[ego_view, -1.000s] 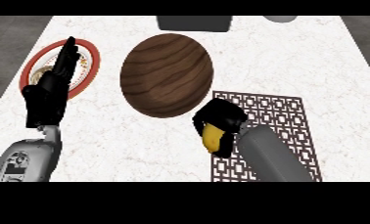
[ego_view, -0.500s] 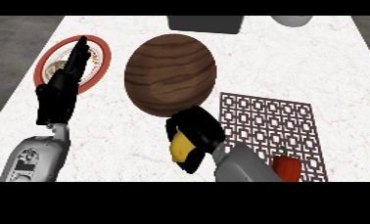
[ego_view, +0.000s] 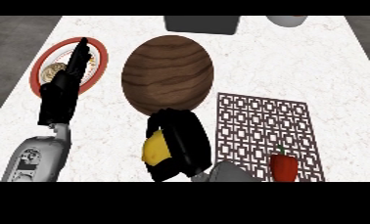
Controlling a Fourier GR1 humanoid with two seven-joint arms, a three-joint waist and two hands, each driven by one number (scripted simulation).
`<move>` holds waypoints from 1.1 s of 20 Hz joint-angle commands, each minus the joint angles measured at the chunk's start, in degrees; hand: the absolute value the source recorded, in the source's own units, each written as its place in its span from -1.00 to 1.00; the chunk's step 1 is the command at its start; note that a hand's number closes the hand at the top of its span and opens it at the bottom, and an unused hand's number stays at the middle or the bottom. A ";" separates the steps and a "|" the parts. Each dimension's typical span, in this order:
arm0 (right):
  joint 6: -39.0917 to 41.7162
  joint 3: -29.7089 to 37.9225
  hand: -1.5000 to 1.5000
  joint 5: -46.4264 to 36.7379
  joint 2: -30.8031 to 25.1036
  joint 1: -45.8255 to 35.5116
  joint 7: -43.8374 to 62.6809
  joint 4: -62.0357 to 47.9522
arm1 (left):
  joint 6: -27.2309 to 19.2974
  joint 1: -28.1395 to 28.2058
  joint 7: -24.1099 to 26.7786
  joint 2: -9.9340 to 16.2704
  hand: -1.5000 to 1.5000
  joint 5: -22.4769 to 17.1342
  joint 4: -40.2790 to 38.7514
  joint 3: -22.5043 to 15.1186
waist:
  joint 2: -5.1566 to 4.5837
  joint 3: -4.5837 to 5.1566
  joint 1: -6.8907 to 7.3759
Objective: Pick the lemon from the placemat and place it in the bowl
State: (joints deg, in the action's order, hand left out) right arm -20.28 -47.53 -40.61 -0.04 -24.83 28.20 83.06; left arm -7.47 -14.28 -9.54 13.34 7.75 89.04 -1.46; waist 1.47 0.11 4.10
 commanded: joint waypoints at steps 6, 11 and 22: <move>-18.37 -7.21 1.00 -4.26 0.04 -13.67 28.37 0.43 | -0.03 -1.98 0.26 0.14 0.00 0.07 -0.84 0.61 | -1.30 0.04 0.24; -24.28 -5.94 1.00 -6.81 0.03 -24.10 36.67 -5.50 | 0.36 -1.82 0.16 0.43 0.00 -0.29 -0.51 1.15 | -1.48 0.01 -0.17; -29.23 -2.79 1.00 -3.50 0.03 -37.33 31.02 -33.23 | -1.10 -0.21 0.06 -2.09 0.00 1.59 1.07 -0.87 | -2.16 -0.05 -0.49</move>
State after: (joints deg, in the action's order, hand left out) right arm -45.71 -50.61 -44.68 -0.22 -57.79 58.33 58.77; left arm -8.10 -15.39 -9.76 12.41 8.55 89.78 -1.19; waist -0.49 0.06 3.55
